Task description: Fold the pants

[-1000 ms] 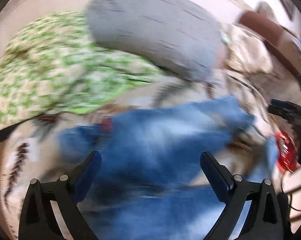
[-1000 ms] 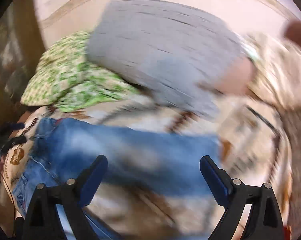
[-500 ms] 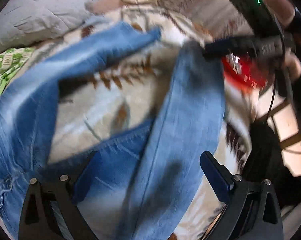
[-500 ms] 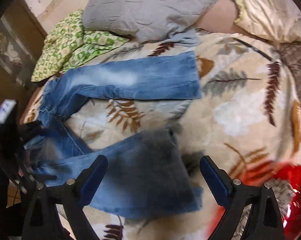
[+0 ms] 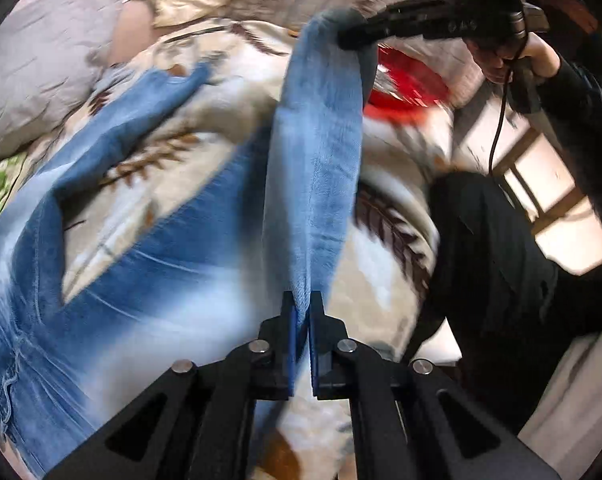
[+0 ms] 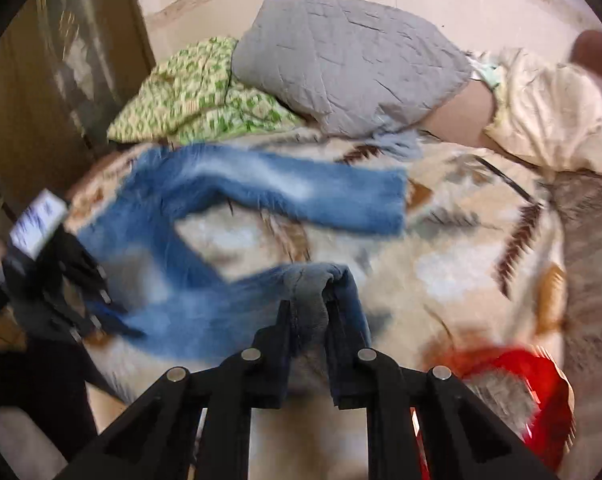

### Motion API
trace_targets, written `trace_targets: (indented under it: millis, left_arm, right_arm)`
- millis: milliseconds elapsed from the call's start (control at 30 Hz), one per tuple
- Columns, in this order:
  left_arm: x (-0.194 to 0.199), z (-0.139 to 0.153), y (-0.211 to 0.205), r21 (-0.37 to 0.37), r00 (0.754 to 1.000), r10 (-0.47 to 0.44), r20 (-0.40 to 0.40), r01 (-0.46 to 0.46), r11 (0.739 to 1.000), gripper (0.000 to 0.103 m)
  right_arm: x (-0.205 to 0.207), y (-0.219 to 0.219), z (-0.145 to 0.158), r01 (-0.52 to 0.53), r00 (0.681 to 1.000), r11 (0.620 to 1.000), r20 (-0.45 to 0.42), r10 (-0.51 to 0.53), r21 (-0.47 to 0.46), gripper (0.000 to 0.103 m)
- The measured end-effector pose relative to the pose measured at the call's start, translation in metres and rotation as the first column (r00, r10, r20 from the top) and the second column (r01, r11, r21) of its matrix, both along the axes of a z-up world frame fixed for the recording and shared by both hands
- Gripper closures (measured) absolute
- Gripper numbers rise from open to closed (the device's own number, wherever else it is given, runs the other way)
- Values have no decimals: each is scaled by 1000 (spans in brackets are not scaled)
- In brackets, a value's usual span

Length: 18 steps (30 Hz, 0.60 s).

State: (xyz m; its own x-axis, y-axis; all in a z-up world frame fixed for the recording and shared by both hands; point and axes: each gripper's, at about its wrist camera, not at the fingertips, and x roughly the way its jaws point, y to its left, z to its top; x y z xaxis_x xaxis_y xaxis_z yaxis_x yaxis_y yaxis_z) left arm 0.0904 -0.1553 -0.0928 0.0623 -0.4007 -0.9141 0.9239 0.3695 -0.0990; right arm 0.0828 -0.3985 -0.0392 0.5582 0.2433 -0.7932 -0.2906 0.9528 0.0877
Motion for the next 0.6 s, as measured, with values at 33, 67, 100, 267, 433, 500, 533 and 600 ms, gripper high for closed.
trace_targets:
  millis: [33,67,100,267,433,500,533,600]
  left_arm:
    - [-9,-4,-1,18,1000,-14,-13,14,1000,88]
    - [-16,-12,-1,45,998,-28,-53,31,998,71]
    - [-21,-18,1,65,994,-44,-99,51,997,52]
    - [-25,8,7,21,998,-38,-50,39,999,29]
    - [30,48,-23,-119,997,80,-14,-81,990,20]
    - [50,46,-49,-146,993,119,23,-114,983,18]
    - [60,46,-61,-148,991,124,40,-117,982,18]
    - [75,35,-94,-130,992,107,61,-98,987,18]
  right_arm:
    - [-17,-3,-12,13,999,1000,-36,-13,-17,87]
    - [-26,-6,-22,15,997,1000,-72,-16,-18,87]
    - [-38,-8,-39,19,990,999,-136,-25,-44,87]
    - [-85,-10,-64,64,972,993,-219,-85,-103,84]
    - [-104,-19,-52,156,975,988,-156,-156,-15,19]
    - [-113,-25,-47,176,978,983,-123,-168,58,19]
    - [-113,-26,-47,183,978,980,-118,-172,82,19]
    - [-104,-26,-56,215,970,971,-140,-200,103,19]
